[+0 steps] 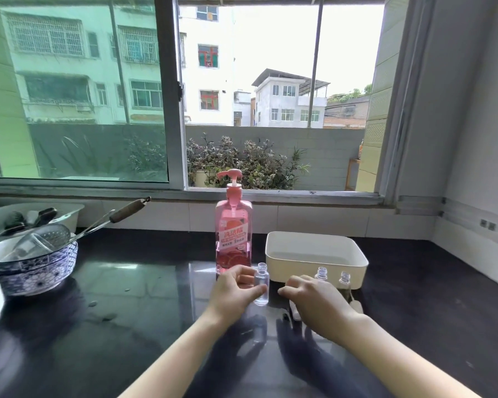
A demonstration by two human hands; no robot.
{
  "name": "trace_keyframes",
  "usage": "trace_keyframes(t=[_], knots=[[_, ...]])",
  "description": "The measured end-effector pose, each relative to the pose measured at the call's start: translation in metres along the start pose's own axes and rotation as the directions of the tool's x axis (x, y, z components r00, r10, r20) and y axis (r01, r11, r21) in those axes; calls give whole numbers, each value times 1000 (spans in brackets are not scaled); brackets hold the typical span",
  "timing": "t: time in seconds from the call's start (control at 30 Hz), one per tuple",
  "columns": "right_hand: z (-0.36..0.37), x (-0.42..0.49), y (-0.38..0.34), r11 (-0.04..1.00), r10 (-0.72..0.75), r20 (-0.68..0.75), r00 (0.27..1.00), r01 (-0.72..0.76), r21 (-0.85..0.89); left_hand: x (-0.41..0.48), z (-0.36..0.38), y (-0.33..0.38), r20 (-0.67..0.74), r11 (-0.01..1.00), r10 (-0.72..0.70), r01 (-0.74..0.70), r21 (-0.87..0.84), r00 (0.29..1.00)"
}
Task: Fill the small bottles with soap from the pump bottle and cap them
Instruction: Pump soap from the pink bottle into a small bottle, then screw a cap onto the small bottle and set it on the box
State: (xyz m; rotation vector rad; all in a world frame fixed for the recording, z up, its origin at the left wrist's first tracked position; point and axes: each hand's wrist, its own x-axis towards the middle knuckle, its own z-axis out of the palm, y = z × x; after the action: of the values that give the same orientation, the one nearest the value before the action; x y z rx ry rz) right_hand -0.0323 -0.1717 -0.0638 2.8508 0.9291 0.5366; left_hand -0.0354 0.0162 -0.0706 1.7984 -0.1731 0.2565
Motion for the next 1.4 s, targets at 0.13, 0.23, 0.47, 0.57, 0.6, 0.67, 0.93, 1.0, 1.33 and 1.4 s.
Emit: trace_keyframes(t=[0.13,0.23,0.47,0.57,0.6,0.67,0.93,1.0,1.33,1.4], knots=[[-3,-4,-5,1000,-14,110,994,16,-26,-8,11,-2,47,999,-10,8,39,999],[2,-4,-4,999,-23,135,991,28,-37,-11,13,-1,58,998,6,-10,57,998],[-1,-3,5,993,-53,-112,992,64,94,-11,12,-3,84,999,31,-35,36,996],[-24,5,4,930,124,-272,954,-17,366,-10,13,-3,98,997,55,-60,52,994],[-34,8,4,889,199,-313,929,-36,457,-9,13,-4,98,995,64,-71,63,993],[-53,14,5,800,335,-341,879,-74,595,-8,14,-4,97,993,84,-92,77,992],[-72,27,7,681,420,-250,872,-121,722,-9,14,-6,95,988,120,-128,89,988],[-69,28,7,690,406,-233,884,-129,712,-9,14,-6,94,988,119,-128,92,988],[-55,38,5,706,273,-95,957,-132,696,-7,16,-11,87,982,143,-152,115,986],[-52,41,7,702,237,-30,971,-150,696,-7,16,-13,87,982,140,-149,115,986]])
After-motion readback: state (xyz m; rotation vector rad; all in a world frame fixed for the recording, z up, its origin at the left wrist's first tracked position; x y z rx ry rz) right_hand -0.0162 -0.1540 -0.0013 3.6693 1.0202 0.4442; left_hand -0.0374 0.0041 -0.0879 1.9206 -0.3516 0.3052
